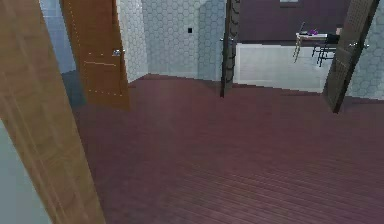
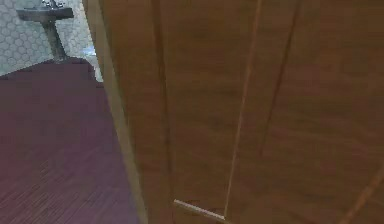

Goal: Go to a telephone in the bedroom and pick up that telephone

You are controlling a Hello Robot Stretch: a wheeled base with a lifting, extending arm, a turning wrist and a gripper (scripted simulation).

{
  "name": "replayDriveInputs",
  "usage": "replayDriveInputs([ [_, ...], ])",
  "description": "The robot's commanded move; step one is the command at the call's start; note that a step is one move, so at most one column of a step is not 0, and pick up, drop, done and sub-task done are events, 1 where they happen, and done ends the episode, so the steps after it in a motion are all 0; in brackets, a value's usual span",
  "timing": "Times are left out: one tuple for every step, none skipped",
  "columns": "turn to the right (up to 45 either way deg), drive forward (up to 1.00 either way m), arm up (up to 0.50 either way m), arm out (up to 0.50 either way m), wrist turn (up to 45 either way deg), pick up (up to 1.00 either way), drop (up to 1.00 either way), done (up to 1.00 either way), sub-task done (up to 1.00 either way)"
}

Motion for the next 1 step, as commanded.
replayDriveInputs([
  [0.0, 0.70, 0.00, 0.00, 0.0, 0.00, 0.00, 0.00, 0.00],
])
